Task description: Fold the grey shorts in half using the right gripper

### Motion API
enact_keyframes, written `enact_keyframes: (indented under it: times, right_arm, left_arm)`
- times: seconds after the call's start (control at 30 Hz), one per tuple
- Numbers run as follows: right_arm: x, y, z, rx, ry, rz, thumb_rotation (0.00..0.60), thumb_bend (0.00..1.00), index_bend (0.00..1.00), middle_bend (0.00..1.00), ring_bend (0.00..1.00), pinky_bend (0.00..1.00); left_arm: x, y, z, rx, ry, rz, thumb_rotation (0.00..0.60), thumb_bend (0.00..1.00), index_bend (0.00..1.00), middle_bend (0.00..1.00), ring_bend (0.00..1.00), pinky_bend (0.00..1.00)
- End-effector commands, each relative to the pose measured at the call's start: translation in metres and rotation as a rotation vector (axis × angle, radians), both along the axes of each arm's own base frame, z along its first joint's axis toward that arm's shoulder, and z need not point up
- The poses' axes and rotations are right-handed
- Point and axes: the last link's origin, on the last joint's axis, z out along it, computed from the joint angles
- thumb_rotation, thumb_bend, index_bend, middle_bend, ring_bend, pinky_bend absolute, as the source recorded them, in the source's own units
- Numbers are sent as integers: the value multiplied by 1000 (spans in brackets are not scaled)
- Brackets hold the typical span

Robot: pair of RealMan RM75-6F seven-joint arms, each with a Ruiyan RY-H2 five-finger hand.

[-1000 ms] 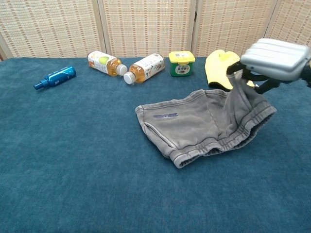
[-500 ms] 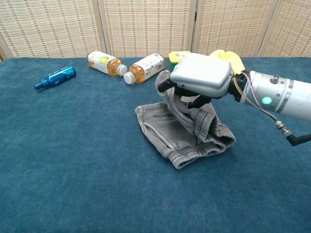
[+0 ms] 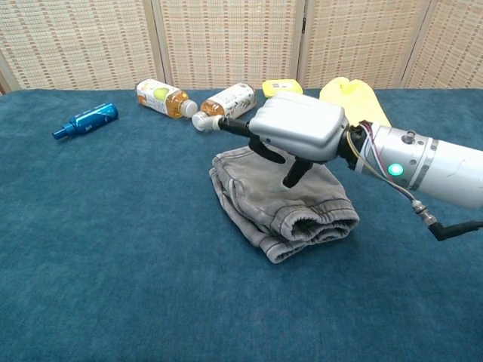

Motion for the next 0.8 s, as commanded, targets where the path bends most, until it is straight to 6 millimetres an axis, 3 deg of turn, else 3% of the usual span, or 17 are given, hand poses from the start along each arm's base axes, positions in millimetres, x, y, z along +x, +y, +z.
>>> enact_keyframes:
  times: [0.03,0.17,0.27,0.4,0.53,0.63,0.8]
  right_arm:
    - [-5,-2,20,-77,-37,-31,600,121,0,739,843,895]
    - [-23,-2,47,-158,-16,-87,600,151,0,675,803,885]
    - [-42,2,65,-200,1,-152,600,222,0,589,715,840]
    - [-76,10,93,-251,40,-303,600,274,0,361,438,585]
    - [-108,29,119,-303,23,-453,600,297,0,244,258,403]
    - [-133,46,135,-334,10,-557,600,299,0,202,192,327]
    - [-162,77,163,-357,4,-641,600,299,0,192,174,296]
  left_arm:
    - [1,1,0,0,-2,-7,600,168,160,156,137,295]
    - [4,3,-2,-3,-7,-20,600,168,159,157,137,295]
    - [6,5,-5,-12,-13,-29,600,168,159,156,137,295]
    - [12,9,-12,-30,-22,-51,600,168,159,157,137,295]
    - [16,14,-17,-37,-26,-67,600,168,159,156,137,295]
    - [20,19,-21,-46,-27,-79,600,168,159,157,137,295]
    - [28,24,-26,-46,-29,-105,600,168,159,157,137,295]
